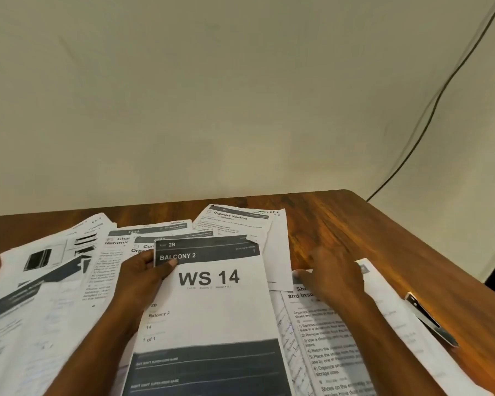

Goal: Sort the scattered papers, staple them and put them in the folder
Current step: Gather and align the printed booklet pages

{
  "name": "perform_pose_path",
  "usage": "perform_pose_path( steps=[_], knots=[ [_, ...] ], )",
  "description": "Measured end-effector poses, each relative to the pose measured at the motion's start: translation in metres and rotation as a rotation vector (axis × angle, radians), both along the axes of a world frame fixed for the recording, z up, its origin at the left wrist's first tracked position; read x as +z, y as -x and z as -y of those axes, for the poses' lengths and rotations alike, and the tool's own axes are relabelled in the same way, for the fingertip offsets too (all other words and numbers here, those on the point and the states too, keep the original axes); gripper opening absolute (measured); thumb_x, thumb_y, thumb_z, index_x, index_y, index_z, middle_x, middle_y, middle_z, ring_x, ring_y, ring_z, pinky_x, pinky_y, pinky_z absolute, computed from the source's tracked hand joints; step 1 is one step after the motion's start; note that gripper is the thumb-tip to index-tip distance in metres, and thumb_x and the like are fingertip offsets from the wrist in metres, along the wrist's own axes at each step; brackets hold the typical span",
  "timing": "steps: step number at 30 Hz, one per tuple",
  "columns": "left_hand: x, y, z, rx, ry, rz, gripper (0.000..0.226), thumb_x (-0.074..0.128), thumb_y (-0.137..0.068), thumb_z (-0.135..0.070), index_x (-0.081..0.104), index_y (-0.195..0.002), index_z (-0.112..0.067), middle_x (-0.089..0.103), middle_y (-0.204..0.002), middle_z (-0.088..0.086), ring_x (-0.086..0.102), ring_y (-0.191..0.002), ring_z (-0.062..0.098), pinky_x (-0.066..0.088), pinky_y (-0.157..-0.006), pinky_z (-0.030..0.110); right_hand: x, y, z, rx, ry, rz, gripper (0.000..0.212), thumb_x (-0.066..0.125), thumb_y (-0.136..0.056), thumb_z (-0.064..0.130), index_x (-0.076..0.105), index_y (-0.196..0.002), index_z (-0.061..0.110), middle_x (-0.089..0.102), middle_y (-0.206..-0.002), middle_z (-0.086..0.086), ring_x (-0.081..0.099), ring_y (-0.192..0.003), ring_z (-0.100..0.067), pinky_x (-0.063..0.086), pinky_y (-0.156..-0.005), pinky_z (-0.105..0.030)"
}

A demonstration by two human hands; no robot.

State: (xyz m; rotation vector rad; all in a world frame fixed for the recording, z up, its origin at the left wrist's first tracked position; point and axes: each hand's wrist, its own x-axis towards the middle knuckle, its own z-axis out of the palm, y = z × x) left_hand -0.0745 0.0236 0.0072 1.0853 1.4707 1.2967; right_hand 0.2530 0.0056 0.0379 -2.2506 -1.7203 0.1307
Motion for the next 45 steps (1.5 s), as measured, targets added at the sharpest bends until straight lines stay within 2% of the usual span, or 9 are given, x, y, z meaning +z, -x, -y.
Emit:
perform_pose_path(
  steps=[2,5,11,17,27,32,36,41,45],
  knots=[
    [0.003,0.001,0.002,-0.03,0.032,0.063,0.02,0.074,-0.098,-0.014,0.072,-0.117,-0.018,0.083,-0.095,0.006,0.081,-0.083,0.033,0.063,-0.086,0.058,-0.009,0.017,-0.008,0.146,0.033,-0.077,0.047,0.064,-0.095,0.055,0.058,-0.133,0.029,0.062,-0.135,0.012,0.065,-0.117,-0.018,0.051,-0.099,-0.031],
    [0.008,0.003,0.004,-0.068,0.072,0.245,0.022,0.069,-0.099,-0.005,0.071,-0.12,-0.012,0.081,-0.105,0.017,0.079,-0.091,0.044,0.062,-0.087,0.062,-0.012,0.046,-0.011,0.362,0.035,-0.129,0.046,0.06,-0.101,0.041,0.053,-0.143,0.025,0.055,-0.148,0.008,0.059,-0.13,-0.021,0.046,-0.109,-0.03],
    [0.021,0.025,0.0,0.027,0.074,0.175,0.017,0.071,-0.098,-0.007,0.073,-0.113,-0.016,0.082,-0.101,0.015,0.08,-0.088,0.041,0.06,-0.091,0.062,-0.021,0.071,-0.007,0.629,0.141,0.066,0.081,0.002,-0.091,0.074,0.018,-0.162,0.039,0.008,-0.173,0.011,0.01,-0.16,-0.017,0.005,-0.127,-0.055],
    [0.026,0.062,0.0,0.025,0.064,0.057,0.018,0.071,-0.098,-0.007,0.074,-0.115,-0.012,0.083,-0.097,0.011,0.08,-0.088,0.039,0.061,-0.09,0.06,-0.033,0.057,-0.002,0.568,0.099,-0.005,0.065,0.028,-0.099,0.074,0.029,-0.158,0.047,0.01,-0.171,0.017,0.012,-0.159,-0.011,0.001,-0.127,-0.046],
    [0.007,0.076,0.005,-0.083,0.053,0.232,0.028,0.068,-0.096,-0.001,0.072,-0.123,-0.007,0.08,-0.111,0.018,0.08,-0.093,0.04,0.068,-0.067,0.046,-0.029,0.022,0.023,0.538,0.029,-0.18,0.054,0.048,-0.1,0.061,0.051,-0.148,0.038,0.028,-0.165,0.018,0.027,-0.153,-0.008,0.019,-0.126,-0.036],
    [0.007,0.072,0.009,-0.083,0.012,0.243,0.03,0.069,-0.096,-0.003,0.071,-0.125,-0.009,0.08,-0.111,0.016,0.079,-0.095,0.041,0.068,-0.068,0.045,-0.024,0.036,0.002,0.442,-0.081,-0.309,0.043,0.071,-0.091,0.051,0.071,-0.126,0.027,0.065,-0.136,0.011,0.062,-0.12,-0.013,0.053,-0.101,-0.037],
    [0.008,0.07,0.01,-0.081,0.0,0.263,0.032,0.07,-0.096,-0.005,0.069,-0.128,-0.01,0.08,-0.113,0.017,0.078,-0.097,0.042,0.068,-0.071,0.048,-0.021,0.061,-0.018,0.391,-0.149,-0.408,0.037,0.08,-0.088,0.038,0.074,-0.119,0.02,0.072,-0.117,0.008,0.062,-0.085,-0.001,0.043,-0.073,-0.009],
    [0.008,0.073,0.011,-0.076,-0.014,0.256,0.034,0.072,-0.095,-0.008,0.068,-0.129,-0.011,0.079,-0.115,0.016,0.078,-0.098,0.044,0.067,-0.073,0.05,-0.026,0.099,-0.023,0.354,-0.156,-0.594,0.042,0.087,-0.081,0.031,0.068,-0.118,0.023,0.067,-0.09,0.012,0.064,-0.074,-0.01,0.052,-0.065,-0.013],
    [0.009,0.074,0.011,-0.073,-0.012,0.267,0.035,0.074,-0.093,-0.007,0.068,-0.128,-0.011,0.079,-0.114,0.018,0.078,-0.096,0.045,0.068,-0.068,0.048,-0.035,0.114,-0.018,0.319,-0.147,-0.711,0.043,0.086,-0.083,0.024,0.063,-0.119,0.03,0.067,-0.096,0.013,0.066,-0.073,-0.01,0.052,-0.054,-0.011]
  ],
)
